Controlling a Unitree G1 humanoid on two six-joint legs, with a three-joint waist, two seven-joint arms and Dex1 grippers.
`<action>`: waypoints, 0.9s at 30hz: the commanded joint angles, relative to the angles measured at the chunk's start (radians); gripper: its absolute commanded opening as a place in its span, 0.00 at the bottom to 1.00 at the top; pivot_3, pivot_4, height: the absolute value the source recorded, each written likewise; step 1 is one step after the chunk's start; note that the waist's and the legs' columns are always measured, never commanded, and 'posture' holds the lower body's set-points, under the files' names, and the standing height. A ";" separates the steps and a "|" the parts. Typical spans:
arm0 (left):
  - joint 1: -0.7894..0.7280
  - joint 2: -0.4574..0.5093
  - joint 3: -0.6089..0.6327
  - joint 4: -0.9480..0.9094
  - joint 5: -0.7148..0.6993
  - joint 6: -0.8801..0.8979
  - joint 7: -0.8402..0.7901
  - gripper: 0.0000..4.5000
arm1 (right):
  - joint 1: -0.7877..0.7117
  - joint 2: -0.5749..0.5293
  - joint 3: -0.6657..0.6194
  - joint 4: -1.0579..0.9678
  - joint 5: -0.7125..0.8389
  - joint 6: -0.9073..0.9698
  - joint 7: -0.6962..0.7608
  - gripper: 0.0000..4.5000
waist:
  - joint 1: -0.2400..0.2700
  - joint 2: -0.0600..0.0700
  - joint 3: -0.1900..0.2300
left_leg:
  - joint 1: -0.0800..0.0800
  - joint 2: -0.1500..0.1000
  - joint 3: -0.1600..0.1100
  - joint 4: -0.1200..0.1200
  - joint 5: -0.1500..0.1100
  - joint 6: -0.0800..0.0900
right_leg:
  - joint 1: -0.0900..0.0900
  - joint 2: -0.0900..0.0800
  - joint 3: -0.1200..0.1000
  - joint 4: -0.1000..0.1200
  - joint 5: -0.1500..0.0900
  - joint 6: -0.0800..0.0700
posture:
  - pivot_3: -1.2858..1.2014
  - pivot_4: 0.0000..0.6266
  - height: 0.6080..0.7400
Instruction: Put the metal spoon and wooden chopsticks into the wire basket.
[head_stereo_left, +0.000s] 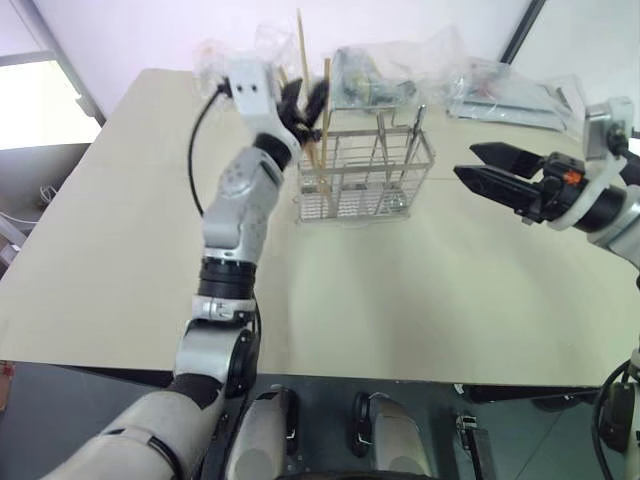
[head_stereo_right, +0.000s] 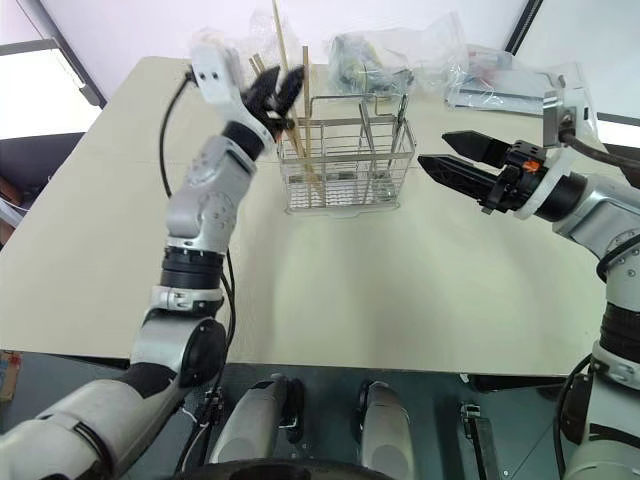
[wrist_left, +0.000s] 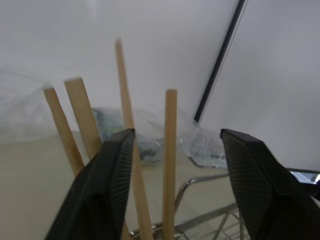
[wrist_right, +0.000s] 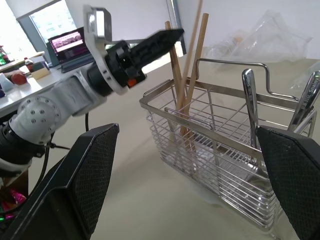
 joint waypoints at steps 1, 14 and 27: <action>-0.009 0.002 -0.007 -0.109 -0.012 0.013 0.008 0.99 | -0.006 -0.015 -0.041 -0.018 0.018 -0.008 0.005 1.00 | 0.000 0.000 0.000 | 0.000 0.000 0.000 0.000 0.000 0.000 | 0.000 0.000 0.000 0.000 0.000 0.000 | 0.52 0.24 0.73; -0.135 0.617 0.103 -0.327 -0.264 0.588 -0.303 0.99 | -0.026 -0.081 0.009 0.109 -0.105 -0.104 0.120 1.00 | -0.005 0.001 0.000 | 0.000 0.000 0.000 0.000 0.001 -0.002 | -0.001 0.001 0.000 0.001 0.000 0.000 | 0.52 0.24 0.73; 0.190 1.135 0.042 -0.377 -0.227 0.532 -0.803 0.99 | -0.113 -0.116 0.140 0.299 -0.274 -0.234 0.306 1.00 | -0.006 0.004 -0.001 | -0.001 0.001 0.001 -0.001 0.001 -0.004 | -0.003 0.000 0.000 -0.002 -0.002 -0.004 | 0.52 0.24 0.73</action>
